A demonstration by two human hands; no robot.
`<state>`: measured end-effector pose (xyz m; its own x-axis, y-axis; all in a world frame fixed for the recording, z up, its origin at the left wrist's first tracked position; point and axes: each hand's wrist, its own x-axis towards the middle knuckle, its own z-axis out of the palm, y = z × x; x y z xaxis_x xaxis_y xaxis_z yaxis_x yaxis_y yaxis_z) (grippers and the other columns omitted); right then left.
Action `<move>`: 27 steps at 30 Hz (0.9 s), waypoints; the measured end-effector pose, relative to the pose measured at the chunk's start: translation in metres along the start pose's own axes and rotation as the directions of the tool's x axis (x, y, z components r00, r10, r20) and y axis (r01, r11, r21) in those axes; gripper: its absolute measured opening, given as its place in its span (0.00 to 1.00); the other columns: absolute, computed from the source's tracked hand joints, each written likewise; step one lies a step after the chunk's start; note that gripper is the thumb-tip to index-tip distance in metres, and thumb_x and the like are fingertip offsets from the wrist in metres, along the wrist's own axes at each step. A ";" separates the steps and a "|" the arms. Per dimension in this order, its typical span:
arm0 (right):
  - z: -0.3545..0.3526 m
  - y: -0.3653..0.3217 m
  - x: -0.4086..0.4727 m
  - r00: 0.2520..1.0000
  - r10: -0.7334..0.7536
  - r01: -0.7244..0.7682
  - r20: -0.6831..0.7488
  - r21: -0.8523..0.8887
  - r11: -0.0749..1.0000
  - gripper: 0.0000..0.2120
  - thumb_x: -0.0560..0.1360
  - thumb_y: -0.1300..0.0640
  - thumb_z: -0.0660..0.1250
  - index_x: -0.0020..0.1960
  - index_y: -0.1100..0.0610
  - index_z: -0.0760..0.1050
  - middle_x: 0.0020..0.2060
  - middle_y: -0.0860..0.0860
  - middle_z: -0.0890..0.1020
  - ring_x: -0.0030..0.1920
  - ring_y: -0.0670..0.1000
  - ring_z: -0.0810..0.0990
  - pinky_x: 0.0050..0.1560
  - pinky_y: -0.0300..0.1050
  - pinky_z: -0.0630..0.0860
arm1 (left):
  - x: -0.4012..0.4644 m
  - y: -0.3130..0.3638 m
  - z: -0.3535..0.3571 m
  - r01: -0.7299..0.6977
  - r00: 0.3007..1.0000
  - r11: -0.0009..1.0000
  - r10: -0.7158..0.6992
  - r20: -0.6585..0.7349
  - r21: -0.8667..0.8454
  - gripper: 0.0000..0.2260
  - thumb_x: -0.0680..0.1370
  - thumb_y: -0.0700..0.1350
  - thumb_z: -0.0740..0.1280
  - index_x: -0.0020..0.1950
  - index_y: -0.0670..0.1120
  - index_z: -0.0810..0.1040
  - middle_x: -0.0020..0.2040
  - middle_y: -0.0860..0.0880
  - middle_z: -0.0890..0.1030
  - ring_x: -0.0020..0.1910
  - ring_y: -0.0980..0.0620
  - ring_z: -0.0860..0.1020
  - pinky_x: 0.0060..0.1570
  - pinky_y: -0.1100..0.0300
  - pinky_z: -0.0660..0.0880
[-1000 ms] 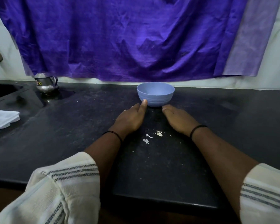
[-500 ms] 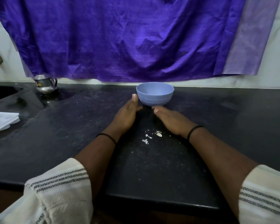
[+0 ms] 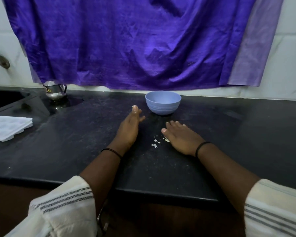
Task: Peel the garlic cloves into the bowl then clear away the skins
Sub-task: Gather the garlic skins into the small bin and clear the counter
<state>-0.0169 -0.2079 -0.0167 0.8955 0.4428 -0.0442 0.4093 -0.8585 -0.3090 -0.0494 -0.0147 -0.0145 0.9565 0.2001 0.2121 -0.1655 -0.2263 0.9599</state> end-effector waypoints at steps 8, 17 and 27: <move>-0.002 -0.021 -0.036 0.978 0.134 -0.015 -0.161 0.584 0.812 0.26 0.85 0.44 0.46 0.80 0.53 0.58 0.77 0.51 0.64 0.77 0.51 0.60 0.79 0.52 0.53 | -0.014 -0.001 -0.005 0.069 0.997 0.992 -0.073 -0.034 -0.107 0.37 0.79 0.67 0.44 0.76 0.43 0.66 0.70 0.45 0.75 0.62 0.56 0.75 0.54 0.68 0.67; 0.013 -0.061 -0.038 0.999 -0.011 -0.013 0.033 0.631 0.776 0.28 0.85 0.44 0.47 0.81 0.54 0.48 0.81 0.49 0.52 0.80 0.48 0.49 0.77 0.44 0.46 | -0.017 0.000 -0.010 0.083 0.989 0.970 -0.108 -0.099 -0.228 0.35 0.81 0.66 0.43 0.75 0.43 0.67 0.66 0.43 0.79 0.66 0.51 0.73 0.73 0.49 0.62; 0.026 -0.052 -0.072 0.910 -0.408 0.414 0.075 -0.193 0.889 0.22 0.84 0.41 0.39 0.77 0.31 0.49 0.80 0.41 0.40 0.78 0.46 0.33 0.77 0.52 0.32 | -0.011 0.000 -0.014 0.074 0.986 0.936 -0.120 -0.115 -0.343 0.33 0.81 0.65 0.42 0.71 0.44 0.70 0.59 0.42 0.82 0.62 0.50 0.76 0.68 0.52 0.66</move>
<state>-0.1076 -0.1887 -0.0227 0.6350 0.7724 0.0150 0.7688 -0.6299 -0.1102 -0.0632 -0.0037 -0.0139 0.9354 0.3345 0.1150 -0.1666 0.1300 0.9774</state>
